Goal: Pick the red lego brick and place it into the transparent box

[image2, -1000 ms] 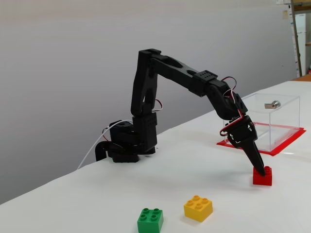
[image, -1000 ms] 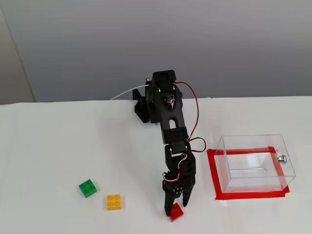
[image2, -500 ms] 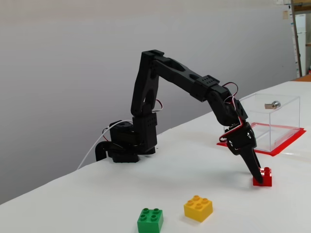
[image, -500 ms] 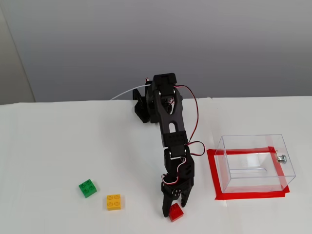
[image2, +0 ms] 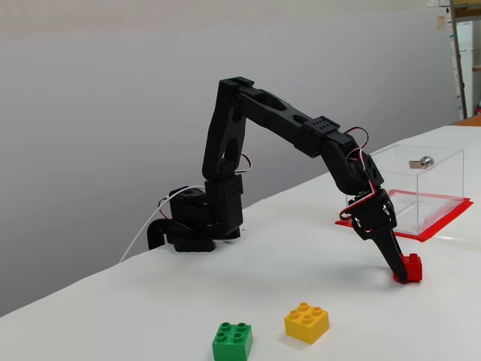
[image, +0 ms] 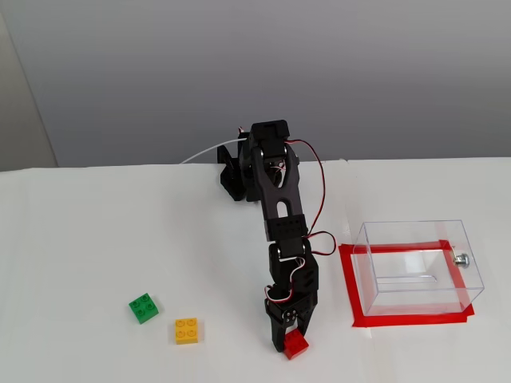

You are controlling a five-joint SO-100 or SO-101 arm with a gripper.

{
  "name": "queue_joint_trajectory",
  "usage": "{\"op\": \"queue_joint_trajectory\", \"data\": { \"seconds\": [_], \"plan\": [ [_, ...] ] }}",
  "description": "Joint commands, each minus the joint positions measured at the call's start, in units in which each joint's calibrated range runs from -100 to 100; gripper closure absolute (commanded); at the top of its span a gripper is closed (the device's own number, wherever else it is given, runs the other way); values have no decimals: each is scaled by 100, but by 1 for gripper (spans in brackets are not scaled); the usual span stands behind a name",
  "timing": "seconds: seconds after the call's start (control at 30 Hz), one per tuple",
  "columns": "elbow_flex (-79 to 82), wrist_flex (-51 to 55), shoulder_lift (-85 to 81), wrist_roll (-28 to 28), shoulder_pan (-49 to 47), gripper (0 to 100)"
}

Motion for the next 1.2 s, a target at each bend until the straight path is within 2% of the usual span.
{"op": "queue_joint_trajectory", "data": {
  "seconds": [0.0, 0.4, 0.83, 1.17],
  "plan": [
    [-111, -8, -129, 10, 29, 86],
    [-93, 96, -1028, 5, 0, 86],
    [-93, 1054, -2887, -16, -59, 86],
    [-174, 1880, -4007, -37, -614, 86]
  ]
}}
